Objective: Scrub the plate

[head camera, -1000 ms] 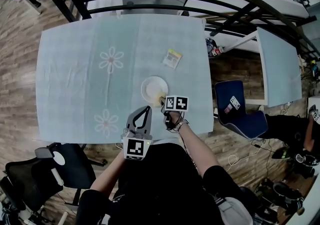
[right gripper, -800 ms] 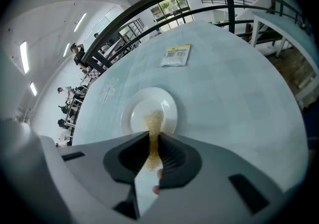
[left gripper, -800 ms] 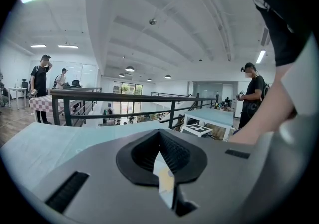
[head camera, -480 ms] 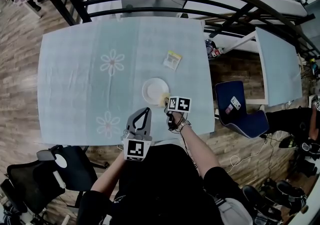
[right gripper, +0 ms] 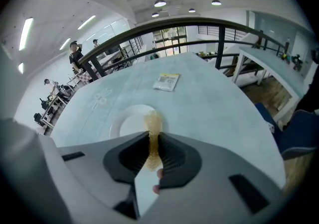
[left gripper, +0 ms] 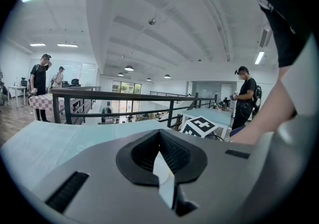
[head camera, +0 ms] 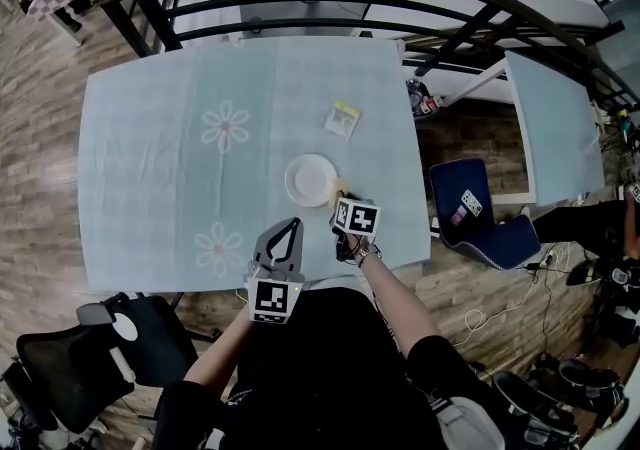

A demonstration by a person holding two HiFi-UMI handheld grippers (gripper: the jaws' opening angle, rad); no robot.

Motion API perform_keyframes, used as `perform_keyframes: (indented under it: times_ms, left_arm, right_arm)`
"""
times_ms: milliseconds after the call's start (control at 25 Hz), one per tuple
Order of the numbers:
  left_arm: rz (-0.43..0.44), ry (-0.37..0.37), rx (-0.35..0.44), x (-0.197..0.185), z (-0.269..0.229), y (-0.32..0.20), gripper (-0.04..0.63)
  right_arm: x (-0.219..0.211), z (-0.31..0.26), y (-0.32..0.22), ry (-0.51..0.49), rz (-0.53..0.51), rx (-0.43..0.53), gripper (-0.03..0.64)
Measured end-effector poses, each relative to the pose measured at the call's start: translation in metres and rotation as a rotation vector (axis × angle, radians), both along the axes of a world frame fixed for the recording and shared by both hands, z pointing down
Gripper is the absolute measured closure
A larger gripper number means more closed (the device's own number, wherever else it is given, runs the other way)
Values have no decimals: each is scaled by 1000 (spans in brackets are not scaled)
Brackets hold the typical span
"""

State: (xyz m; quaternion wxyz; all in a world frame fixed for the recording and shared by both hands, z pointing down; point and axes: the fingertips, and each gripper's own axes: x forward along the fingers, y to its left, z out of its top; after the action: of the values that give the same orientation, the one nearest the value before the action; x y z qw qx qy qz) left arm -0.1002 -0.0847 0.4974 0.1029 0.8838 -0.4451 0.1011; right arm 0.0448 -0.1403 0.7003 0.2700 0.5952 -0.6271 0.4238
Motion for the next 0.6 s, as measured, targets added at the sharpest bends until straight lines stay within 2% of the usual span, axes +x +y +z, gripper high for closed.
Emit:
perform_keyframes:
  times_ms: [320, 600]
  left_arm:
    - [50, 21, -8, 16, 2, 22, 584]
    - [93, 33, 14, 25, -8, 34, 584]
  right_arm:
    - [-8, -68, 13, 27, -20, 327, 563]
    - [-24, -141, 36, 22, -107, 565, 563]
